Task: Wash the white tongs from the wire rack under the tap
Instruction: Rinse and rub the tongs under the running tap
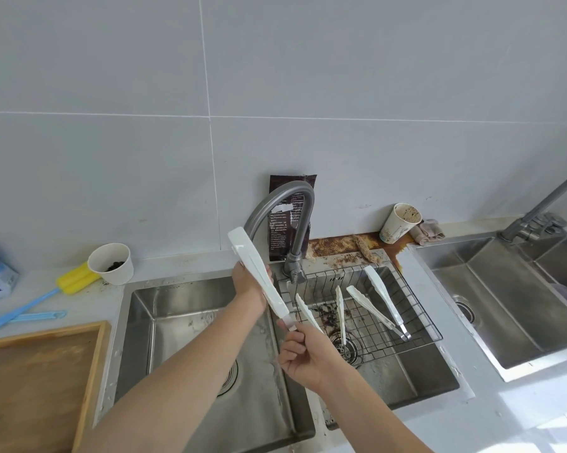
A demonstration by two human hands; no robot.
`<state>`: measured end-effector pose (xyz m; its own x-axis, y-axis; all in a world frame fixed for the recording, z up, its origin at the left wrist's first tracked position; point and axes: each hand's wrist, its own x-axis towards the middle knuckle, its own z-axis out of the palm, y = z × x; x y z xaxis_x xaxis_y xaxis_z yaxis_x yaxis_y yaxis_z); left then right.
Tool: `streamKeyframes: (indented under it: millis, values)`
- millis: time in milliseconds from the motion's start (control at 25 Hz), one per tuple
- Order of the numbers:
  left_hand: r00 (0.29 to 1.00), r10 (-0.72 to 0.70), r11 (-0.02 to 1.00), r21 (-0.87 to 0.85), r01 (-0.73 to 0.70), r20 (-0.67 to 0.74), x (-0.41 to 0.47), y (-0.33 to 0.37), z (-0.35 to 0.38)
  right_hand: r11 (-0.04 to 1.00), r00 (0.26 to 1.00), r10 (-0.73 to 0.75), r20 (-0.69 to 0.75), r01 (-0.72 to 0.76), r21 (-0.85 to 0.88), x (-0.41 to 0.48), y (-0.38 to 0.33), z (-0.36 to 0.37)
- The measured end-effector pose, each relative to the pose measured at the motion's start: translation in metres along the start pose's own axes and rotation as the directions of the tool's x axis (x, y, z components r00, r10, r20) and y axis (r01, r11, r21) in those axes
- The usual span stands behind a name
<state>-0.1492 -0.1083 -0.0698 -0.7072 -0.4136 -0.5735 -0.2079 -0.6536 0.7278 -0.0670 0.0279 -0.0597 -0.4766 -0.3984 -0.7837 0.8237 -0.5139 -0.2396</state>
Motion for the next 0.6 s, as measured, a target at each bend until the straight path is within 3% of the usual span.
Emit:
streamKeyframes:
  millis: [160,320,600]
  values:
    - [0.999,0.026,0.999,-0.022,-0.027,-0.040,0.006,0.008,0.002,1.000,0.999,0.030,0.030,-0.029,-0.012,0.000,0.002,-0.003]
    - [0.999,-0.034,0.997,-0.067,0.036,0.026,-0.009,-0.019,0.008,1.000,1.000,-0.003,0.004,0.004,-0.029,0.005,-0.003,0.009]
    - [0.999,0.019,0.996,-0.081,-0.022,-0.036,0.005,0.010,-0.002,0.998,0.999,0.040,0.013,-0.039,-0.056,0.002,0.000,0.003]
